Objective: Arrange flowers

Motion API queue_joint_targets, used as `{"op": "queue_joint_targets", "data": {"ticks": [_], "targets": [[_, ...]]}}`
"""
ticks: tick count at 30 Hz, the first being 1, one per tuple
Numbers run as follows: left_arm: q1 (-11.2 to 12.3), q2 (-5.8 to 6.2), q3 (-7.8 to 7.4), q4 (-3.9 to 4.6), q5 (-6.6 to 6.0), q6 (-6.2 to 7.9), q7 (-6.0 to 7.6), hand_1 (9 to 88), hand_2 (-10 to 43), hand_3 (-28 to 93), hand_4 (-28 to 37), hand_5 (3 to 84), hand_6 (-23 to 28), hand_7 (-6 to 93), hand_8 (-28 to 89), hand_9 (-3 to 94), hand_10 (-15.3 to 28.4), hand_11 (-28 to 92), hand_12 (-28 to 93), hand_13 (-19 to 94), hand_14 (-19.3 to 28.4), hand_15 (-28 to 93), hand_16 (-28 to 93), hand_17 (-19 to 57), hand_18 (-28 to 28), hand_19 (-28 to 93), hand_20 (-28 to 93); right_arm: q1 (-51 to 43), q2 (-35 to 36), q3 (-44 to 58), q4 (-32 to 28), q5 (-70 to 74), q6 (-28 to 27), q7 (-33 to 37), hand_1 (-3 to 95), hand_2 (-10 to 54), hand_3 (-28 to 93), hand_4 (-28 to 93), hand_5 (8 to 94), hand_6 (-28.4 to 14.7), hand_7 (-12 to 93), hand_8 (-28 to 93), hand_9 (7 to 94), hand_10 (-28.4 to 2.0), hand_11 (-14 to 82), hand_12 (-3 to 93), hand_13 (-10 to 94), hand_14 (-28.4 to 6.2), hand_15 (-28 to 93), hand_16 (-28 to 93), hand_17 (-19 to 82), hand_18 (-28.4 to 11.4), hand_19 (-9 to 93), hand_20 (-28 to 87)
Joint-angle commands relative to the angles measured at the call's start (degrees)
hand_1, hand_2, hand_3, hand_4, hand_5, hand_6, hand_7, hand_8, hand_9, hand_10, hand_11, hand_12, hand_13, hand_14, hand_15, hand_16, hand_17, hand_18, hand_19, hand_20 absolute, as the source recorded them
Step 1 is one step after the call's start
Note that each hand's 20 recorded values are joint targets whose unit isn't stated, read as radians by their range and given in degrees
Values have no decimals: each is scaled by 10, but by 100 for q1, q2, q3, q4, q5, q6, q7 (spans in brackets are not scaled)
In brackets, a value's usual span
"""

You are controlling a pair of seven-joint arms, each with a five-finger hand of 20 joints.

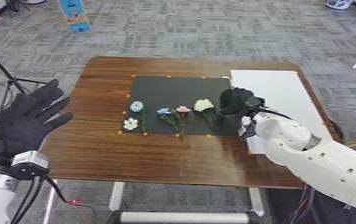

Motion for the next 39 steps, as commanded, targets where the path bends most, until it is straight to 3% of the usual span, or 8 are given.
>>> {"op": "queue_joint_targets", "data": {"ticks": [1, 4, 7, 13, 20, 26, 32, 39], "targets": [[53, -54, -33, -40, -24, -12, -30, 201, -37, 677, -283, 283, 32, 135, -74, 214, 102, 111, 165, 177, 133, 119, 58, -129, 230, 393, 67, 1035, 384, -1319, -154, 441, 503, 105, 385, -95, 787, -283, 557, 29, 394, -20, 686, -66, 367, 453, 714, -39, 869, 369, 388, -196, 923, 539], [56, -51, -45, -45, -21, -7, -22, 200, -38, 678, -283, 285, 35, 134, -74, 215, 102, 111, 165, 177, 134, 120, 57, -129, 230, 393, 66, 897, 425, -1093, -240, 394, 382, 33, 381, -95, 788, -283, 560, 29, 355, -153, 685, -68, 384, 439, 716, -42, 875, 364, 387, -197, 925, 540], [55, -56, -36, -40, -15, 18, -9, 200, -37, 678, -283, 285, 36, 133, -74, 214, 103, 112, 166, 177, 133, 120, 57, -129, 231, 393, 66, 1884, 574, -2395, -285, 679, 935, 261, 365, -95, 795, -283, 545, 31, 300, -153, 683, -73, 411, 423, 717, -48, 880, 365, 388, -201, 929, 541], [44, -56, -44, -46, -17, 10, -33, 200, -36, 677, -283, 286, 36, 133, -73, 214, 102, 112, 166, 176, 133, 119, 57, -129, 230, 393, 66, 1989, 635, -2420, -340, 349, 1087, 451, 342, -95, 806, -283, 512, 30, 245, -135, 673, -82, 458, 366, 720, -50, 882, 363, 389, -202, 932, 539], [55, -51, -52, -52, -17, 11, -23, 199, -37, 679, -283, 285, 35, 133, -73, 214, 103, 112, 165, 177, 133, 119, 57, -129, 231, 393, 66, 726, 611, -535, -488, -436, 574, 363, 330, -95, 803, -283, 496, 30, 225, -131, 674, -86, 481, 325, 723, -51, 883, 364, 392, -205, 932, 546], [30, -48, -6, -45, -11, 20, -14, 198, -37, 681, -283, 286, 34, 133, -74, 215, 102, 112, 165, 177, 133, 118, 57, -129, 231, 393, 66, 288, 808, 60, -754, 99, 1253, 462, 289, -95, 801, -283, 475, 23, 211, -125, 668, -93, 469, 324, 710, -59, 875, 368, 381, -208, 929, 548], [-5, -62, 71, -30, -8, 32, -61, 198, -36, 679, -283, 285, 34, 134, -74, 215, 102, 113, 165, 177, 133, 118, 57, -129, 230, 393, 66, -1396, 864, 1767, -1068, 2915, 2394, -1104, 258, -91, 833, -282, 476, 9, 219, -122, 545, -112, 354, 279, 529, -92, 755, 299, 254, -202, 773, 503], [-74, -113, 157, -7, 120, 85, -33, 199, -42, 688, -283, 285, 33, 135, -74, 215, 102, 113, 165, 177, 132, 117, 58, -129, 230, 393, 66, -4094, 361, 4551, -1627, 7794, 546, -3512, 237, -75, 870, -245, 417, -13, 186, -111, 403, -128, 185, 234, 297, -109, 480, 164, 125, -207, 540, 350]]}}
